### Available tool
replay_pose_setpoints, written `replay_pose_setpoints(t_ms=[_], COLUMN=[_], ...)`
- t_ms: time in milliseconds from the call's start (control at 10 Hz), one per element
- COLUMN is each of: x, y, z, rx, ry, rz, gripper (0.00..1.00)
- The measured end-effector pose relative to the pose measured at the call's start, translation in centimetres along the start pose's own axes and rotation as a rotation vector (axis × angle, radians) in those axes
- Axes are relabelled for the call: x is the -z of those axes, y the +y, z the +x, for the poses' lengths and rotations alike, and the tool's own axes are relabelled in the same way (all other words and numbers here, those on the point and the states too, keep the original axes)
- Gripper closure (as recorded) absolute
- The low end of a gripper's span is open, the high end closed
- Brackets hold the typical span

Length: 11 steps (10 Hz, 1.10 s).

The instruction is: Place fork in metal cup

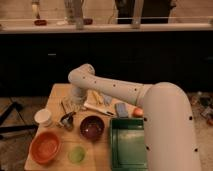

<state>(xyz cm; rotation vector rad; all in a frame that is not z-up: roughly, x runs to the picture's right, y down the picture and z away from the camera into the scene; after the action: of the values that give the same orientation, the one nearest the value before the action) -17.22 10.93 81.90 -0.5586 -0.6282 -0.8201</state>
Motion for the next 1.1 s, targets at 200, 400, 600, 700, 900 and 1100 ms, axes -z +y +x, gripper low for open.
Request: replay_pose_setpoints(t_ms=[200,400,600,700,900,1100], x=[-0.27,-0.4,-0.16,-0.1,0.03,0.16], y=[0.09,0.31,0.35,0.34,0.18,0.01], z=[-0.3,-0.52,-0.65,-0.67,-0.82,-0.9], rx=[0.007,0.012,0.015,0.016,0.02,0.022], ry=[-0.005,-0.008,-0.008,-0.008,-0.01,-0.011], rz=[-0.006,-0.011,-0.011,-0.011,-0.01,-0.009], gripper=[1.0,1.0,1.0,1.0,1.0,1.0])
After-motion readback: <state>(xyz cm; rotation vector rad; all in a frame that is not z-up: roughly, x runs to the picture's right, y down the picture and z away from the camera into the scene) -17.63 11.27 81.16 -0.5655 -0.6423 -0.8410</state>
